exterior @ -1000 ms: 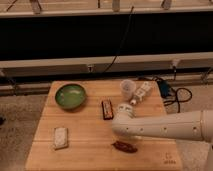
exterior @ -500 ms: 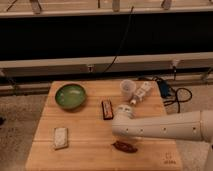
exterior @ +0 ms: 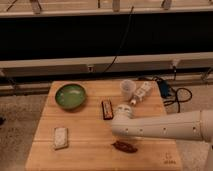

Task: Drag the pepper across the table

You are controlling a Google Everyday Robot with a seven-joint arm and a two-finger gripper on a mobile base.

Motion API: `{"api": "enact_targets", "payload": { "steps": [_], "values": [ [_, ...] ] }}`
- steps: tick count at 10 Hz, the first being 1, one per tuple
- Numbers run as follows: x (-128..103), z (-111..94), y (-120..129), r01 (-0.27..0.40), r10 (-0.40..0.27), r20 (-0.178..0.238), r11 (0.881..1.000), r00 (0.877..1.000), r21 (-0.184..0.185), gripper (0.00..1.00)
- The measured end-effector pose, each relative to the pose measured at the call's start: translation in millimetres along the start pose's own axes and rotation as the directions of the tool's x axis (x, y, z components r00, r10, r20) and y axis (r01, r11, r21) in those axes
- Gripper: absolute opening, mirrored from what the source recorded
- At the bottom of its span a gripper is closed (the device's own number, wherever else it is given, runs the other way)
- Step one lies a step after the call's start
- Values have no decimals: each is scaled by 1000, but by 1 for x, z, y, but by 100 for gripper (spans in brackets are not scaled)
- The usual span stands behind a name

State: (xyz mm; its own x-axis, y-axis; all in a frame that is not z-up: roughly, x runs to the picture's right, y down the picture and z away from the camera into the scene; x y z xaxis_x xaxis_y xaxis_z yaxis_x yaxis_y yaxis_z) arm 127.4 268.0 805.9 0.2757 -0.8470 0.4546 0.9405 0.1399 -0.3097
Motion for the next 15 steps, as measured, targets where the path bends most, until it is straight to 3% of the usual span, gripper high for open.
{"api": "enact_targets", "payload": {
  "steps": [8,11,15],
  "values": [
    [0,0,1,-3,3,3,1000,1000,0,80],
    [-10,-28,-8,-46,35,122,995,992,85,80],
    [-17,-37,-25,-45,29,184,995,983,85,80]
  ]
}}
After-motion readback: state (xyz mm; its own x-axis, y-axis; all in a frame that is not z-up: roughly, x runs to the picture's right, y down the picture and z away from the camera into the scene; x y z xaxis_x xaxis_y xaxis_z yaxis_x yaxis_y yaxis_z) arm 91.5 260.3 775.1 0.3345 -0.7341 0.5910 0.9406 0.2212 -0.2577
